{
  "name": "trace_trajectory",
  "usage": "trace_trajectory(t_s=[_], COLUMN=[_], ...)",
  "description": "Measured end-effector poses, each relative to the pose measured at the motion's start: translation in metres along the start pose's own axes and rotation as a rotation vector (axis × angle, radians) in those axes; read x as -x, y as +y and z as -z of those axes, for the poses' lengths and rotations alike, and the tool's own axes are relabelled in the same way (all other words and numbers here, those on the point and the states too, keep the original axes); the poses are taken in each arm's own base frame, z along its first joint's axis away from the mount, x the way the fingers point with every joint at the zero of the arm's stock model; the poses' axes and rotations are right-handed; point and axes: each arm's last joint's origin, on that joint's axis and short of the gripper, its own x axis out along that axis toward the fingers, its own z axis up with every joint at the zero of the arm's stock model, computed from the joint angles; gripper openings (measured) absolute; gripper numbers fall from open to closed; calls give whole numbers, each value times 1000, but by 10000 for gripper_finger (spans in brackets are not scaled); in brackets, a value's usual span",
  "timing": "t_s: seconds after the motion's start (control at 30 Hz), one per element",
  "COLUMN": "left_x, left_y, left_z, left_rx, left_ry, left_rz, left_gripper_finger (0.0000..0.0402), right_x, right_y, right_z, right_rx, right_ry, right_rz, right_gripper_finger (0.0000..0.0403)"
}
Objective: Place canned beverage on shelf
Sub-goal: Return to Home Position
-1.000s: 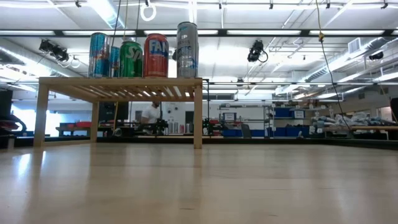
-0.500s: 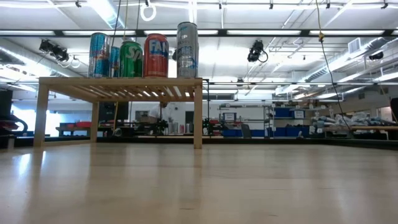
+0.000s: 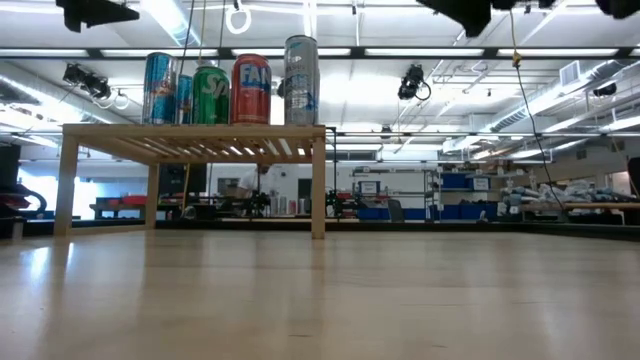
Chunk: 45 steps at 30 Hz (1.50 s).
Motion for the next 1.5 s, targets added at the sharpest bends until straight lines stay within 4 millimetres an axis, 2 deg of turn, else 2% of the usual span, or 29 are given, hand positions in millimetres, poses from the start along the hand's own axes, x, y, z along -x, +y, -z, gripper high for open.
trace_trajectory(t_s=[0.17,0.3,0.53,0.7,0.97,1.2,1.5], left_x=[4,3,-4,-11,-19,-23,-24], left_y=[0,0,2,5,10,12,8], left_z=[18,26,41,56,77,100,101], left_rx=[23,38,38,40,41,45,68], left_ry=[-4,7,59,82,36,21,24], left_rz=[16,22,60,52,37,36,101], left_gripper_finger=[318,318,318,318,318,318,318], right_x=[6,10,12,8,1,-2,-3], right_y=[-1,-1,-1,1,4,2,0], right_z=[23,33,42,49,61,67,66], right_rx=[-12,-48,-67,-1,34,46,41], right_ry=[-22,-36,-16,31,88,119,110], right_rz=[2,3,1,-2,1,79,92], right_gripper_finger=[291,291,291,291,291,291,291])
